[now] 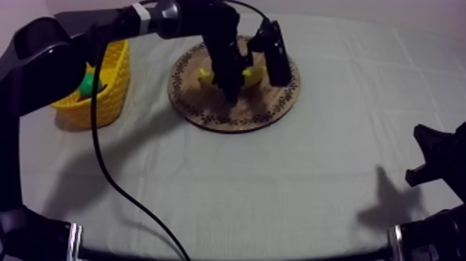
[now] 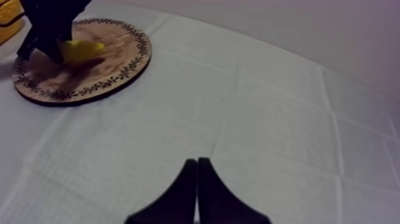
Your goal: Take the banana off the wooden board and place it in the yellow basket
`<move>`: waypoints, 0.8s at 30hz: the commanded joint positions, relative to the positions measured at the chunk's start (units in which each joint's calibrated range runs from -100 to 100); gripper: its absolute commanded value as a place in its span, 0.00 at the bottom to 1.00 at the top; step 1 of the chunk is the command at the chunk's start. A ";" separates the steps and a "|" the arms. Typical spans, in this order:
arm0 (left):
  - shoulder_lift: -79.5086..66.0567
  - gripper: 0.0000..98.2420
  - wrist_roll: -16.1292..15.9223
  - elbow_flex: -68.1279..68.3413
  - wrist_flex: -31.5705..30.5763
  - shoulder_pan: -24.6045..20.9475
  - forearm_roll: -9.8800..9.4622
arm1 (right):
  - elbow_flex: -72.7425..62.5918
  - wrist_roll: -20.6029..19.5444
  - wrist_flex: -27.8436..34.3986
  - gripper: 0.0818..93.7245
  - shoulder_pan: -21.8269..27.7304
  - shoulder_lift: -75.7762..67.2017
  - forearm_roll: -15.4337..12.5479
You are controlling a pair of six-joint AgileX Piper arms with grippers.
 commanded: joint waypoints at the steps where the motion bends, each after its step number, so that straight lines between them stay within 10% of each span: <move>1: -1.09 0.29 0.33 0.28 0.52 -0.12 0.19 | -0.03 0.01 -0.01 0.00 0.00 0.00 0.01; 24: -33.20 0.27 8.23 13.78 14.73 -9.95 4.18 | -0.03 0.01 -0.01 0.00 0.00 0.00 0.01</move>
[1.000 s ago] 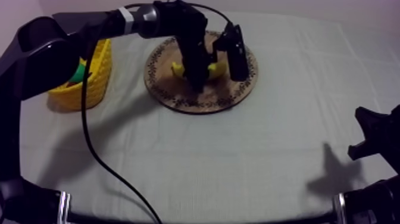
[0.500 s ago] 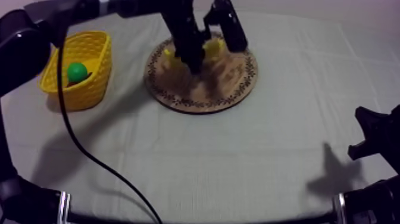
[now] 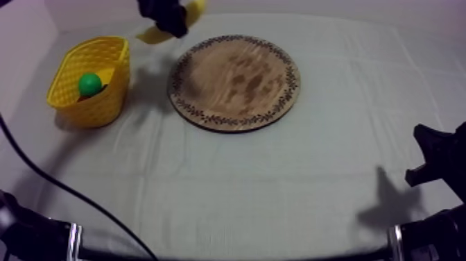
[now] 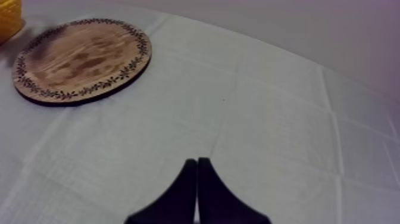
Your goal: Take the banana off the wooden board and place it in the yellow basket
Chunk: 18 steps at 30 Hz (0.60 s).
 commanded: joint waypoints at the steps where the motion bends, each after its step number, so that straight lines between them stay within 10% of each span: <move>1: -5.32 0.26 1.19 2.34 1.78 -1.91 0.09 | -0.03 0.01 -0.01 0.00 0.00 0.00 0.01; 18: -19.40 0.22 11.01 0.83 6.83 -12.59 0.77 | -0.03 -0.03 -0.01 0.00 0.00 0.00 0.01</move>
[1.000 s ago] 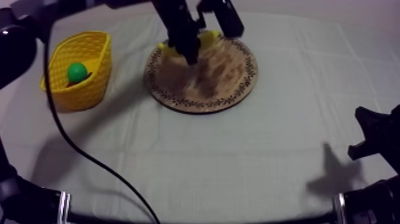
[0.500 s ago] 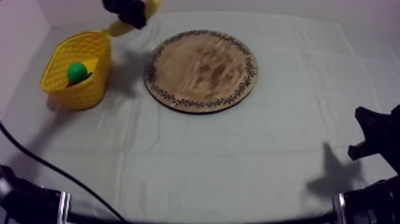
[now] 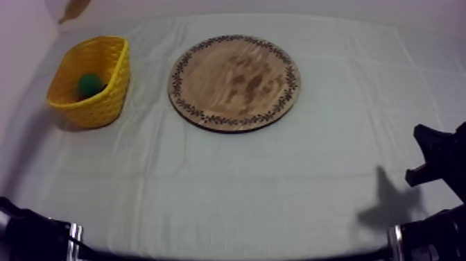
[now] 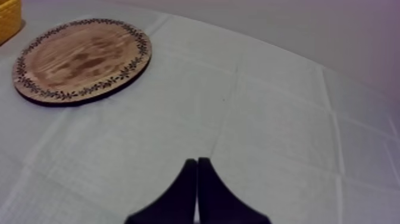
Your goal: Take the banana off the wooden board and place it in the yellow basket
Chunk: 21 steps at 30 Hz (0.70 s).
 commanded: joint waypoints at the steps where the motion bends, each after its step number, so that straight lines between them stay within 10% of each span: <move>1: 0.88 0.22 0.92 -2.10 -0.47 -1.50 -0.24 | -0.03 0.10 -0.01 0.00 0.00 0.00 0.01; 21: 17.51 0.18 1.51 2.66 -7.58 -8.73 -2.28 | -0.03 0.10 -0.01 0.00 0.00 0.00 0.01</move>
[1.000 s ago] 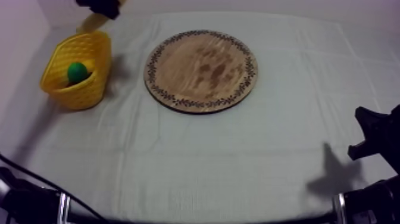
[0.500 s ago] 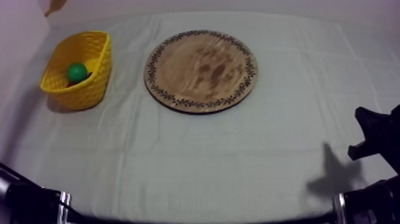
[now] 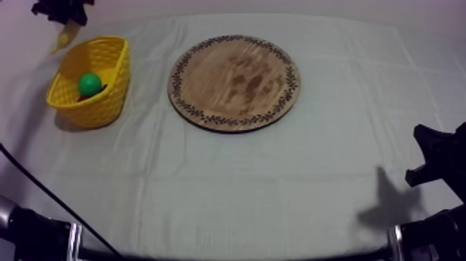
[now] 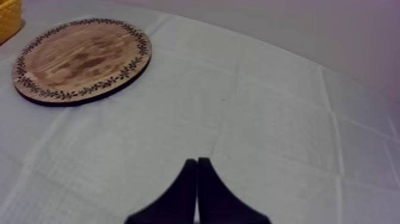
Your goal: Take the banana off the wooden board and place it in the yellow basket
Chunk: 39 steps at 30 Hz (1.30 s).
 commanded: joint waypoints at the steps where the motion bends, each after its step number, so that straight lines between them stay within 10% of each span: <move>1: 1.60 0.18 0.04 1.63 -0.77 0.10 -0.33 | -0.03 -0.04 -0.01 0.00 0.00 0.00 0.01; 28: 6.40 0.18 -0.11 10.60 -1.49 0.26 -0.90 | -0.03 -0.04 -0.01 0.00 0.00 0.00 0.01; 35: 5.61 0.67 0.94 10.60 -0.18 -0.22 -0.49 | -0.03 -0.04 -0.01 0.00 0.00 0.00 0.01; 39: 4.85 0.78 0.25 10.21 0.95 -0.66 0.20 | -0.03 -0.04 -0.01 0.00 0.00 0.00 0.01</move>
